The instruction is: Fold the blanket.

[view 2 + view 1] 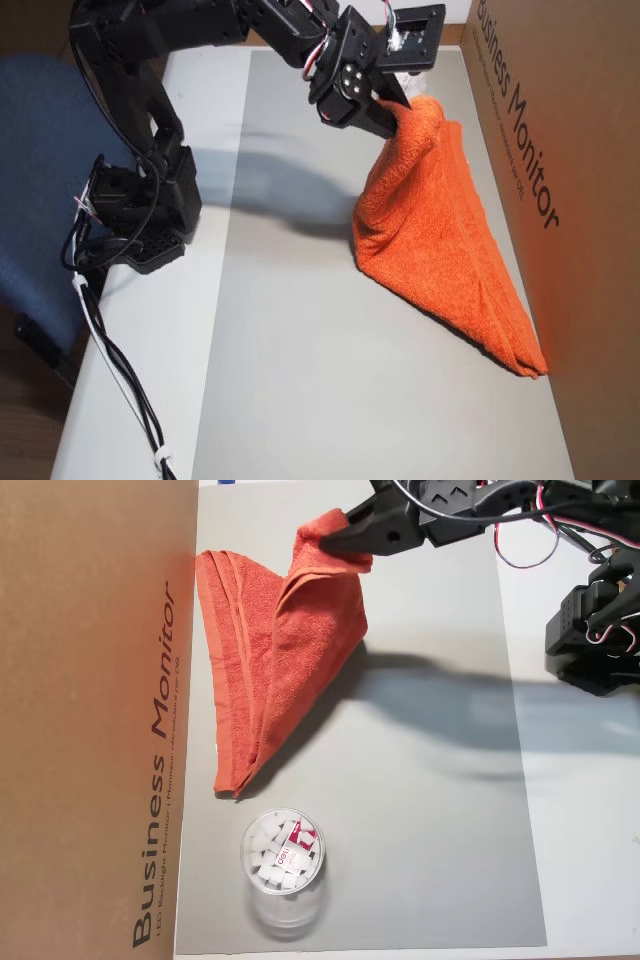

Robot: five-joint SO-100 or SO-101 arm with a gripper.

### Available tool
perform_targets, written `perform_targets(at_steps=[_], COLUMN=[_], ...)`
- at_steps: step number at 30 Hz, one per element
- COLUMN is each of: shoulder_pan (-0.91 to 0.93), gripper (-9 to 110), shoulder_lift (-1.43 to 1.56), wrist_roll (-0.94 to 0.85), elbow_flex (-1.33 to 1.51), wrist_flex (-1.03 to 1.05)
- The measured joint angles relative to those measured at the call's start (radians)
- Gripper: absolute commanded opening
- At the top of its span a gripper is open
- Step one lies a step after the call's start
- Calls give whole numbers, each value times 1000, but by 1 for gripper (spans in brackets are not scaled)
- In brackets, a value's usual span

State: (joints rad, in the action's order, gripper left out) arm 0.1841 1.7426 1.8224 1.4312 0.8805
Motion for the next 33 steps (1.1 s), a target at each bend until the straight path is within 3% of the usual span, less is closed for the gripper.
perform_targets(at_steps=[9, 33], shoulder_pan=[74, 156], gripper=[0, 0], shoulder_lift=[-230, -761], wrist_roll=[-2, -281], elbow_flex=[-192, -502], wrist_flex=[-66, -460])
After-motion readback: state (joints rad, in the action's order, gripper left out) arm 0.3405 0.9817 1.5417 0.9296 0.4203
